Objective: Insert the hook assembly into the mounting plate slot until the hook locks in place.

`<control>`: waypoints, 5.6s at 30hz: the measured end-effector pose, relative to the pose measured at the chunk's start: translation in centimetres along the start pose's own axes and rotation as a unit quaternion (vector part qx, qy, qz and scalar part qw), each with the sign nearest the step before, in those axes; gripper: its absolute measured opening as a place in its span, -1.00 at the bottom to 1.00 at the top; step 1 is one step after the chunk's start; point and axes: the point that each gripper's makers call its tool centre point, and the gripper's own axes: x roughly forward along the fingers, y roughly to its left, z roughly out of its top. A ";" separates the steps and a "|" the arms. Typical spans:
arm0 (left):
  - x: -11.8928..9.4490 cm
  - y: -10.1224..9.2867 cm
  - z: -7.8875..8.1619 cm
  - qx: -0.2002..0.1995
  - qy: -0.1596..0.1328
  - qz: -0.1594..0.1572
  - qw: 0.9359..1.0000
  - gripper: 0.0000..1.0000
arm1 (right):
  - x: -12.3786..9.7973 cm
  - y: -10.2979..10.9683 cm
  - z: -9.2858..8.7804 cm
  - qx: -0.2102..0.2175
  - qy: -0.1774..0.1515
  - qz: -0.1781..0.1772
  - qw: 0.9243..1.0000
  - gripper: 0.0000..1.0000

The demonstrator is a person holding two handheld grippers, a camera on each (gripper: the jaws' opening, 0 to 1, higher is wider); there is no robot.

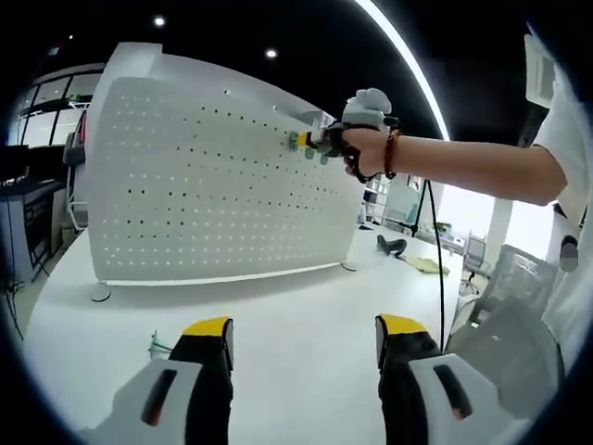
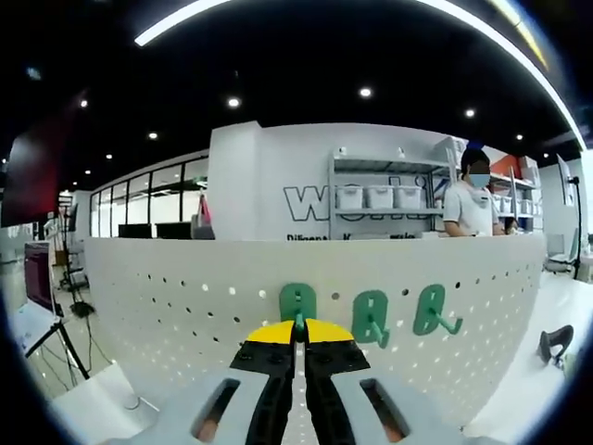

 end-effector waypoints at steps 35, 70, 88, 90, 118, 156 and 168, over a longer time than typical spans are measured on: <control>1.0 6.3 -0.8 0.005 0.036 0.073 0.997 0.13 | -1.4 0.1 0.6 -0.012 -0.007 0.017 1.000 -0.75; 2.3 15.5 -6.0 0.040 0.154 0.173 0.972 -0.28 | -5.7 -0.6 -2.7 -0.001 0.006 0.041 0.999 -0.71; 3.2 18.0 -7.9 0.066 0.199 0.187 0.960 -0.63 | -7.7 0.4 -6.6 0.005 0.045 0.065 0.997 -0.72; 3.3 18.2 -8.1 0.069 0.204 0.187 0.959 -0.63 | -7.9 0.4 -7.1 0.006 0.050 0.065 0.997 -0.72; 4.3 18.9 -9.2 0.079 0.232 0.175 0.953 -0.89 | -8.8 -0.5 -9.5 0.026 0.073 0.060 0.995 -0.72; 3.7 11.4 -1.1 0.028 0.108 0.133 0.985 -0.93 | -11.4 4.1 -10.4 0.069 0.081 0.161 0.981 -0.62; 2.8 7.6 1.6 0.015 0.066 0.119 0.991 -0.93 | -14.0 6.8 -10.8 0.084 0.083 0.202 0.972 -0.61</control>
